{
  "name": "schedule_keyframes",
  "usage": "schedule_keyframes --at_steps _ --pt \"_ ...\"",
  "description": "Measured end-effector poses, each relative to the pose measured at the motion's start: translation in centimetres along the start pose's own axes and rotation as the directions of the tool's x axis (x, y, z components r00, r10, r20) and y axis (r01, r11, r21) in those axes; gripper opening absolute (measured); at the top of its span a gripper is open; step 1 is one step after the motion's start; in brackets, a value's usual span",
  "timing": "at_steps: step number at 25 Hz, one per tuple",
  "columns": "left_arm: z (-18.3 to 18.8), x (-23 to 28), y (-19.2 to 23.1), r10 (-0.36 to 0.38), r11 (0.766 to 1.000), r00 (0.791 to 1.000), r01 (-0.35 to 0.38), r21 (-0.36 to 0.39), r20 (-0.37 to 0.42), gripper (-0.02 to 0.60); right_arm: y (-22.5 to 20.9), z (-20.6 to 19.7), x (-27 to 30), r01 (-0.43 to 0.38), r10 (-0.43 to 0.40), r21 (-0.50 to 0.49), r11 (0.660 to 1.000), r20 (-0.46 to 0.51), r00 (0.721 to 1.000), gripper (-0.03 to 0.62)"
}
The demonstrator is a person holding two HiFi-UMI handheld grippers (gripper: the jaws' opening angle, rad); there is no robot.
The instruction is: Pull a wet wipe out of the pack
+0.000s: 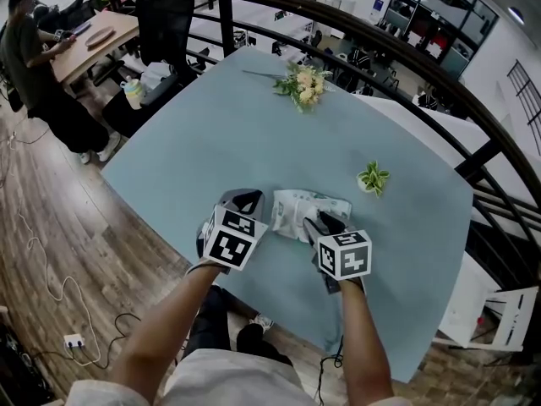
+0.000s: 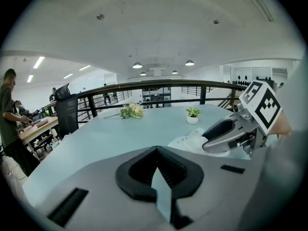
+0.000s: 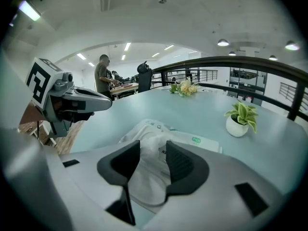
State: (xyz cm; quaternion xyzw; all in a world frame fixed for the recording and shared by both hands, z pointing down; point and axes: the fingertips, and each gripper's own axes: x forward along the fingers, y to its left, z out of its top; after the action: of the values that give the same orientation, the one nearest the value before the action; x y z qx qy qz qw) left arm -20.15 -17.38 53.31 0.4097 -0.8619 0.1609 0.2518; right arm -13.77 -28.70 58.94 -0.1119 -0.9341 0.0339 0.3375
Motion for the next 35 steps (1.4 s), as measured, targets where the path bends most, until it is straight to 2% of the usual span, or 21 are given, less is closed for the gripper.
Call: schedule_keyframes --at_steps 8,13,25,35 --pt "-1.2 0.1 -0.1 -0.001 1.000 1.000 0.001 -0.009 -0.026 -0.006 0.0 -0.3 0.1 0.002 -0.002 -0.010 1.000 -0.007 1.000 0.152" --pt "-1.0 0.1 0.1 -0.001 1.000 1.000 0.001 -0.010 -0.024 -0.006 -0.3 -0.2 0.1 0.010 -0.010 -0.008 1.000 -0.008 1.000 0.103" --pt "-0.8 0.4 -0.3 -0.007 1.000 1.000 0.007 -0.006 -0.028 -0.006 -0.7 -0.3 0.0 0.026 -0.026 -0.014 1.000 -0.010 1.000 0.041" --pt "-0.4 0.3 -0.4 -0.004 1.000 1.000 0.004 0.007 -0.021 -0.006 -0.7 0.3 -0.3 0.022 -0.022 -0.016 1.000 -0.001 1.000 0.026"
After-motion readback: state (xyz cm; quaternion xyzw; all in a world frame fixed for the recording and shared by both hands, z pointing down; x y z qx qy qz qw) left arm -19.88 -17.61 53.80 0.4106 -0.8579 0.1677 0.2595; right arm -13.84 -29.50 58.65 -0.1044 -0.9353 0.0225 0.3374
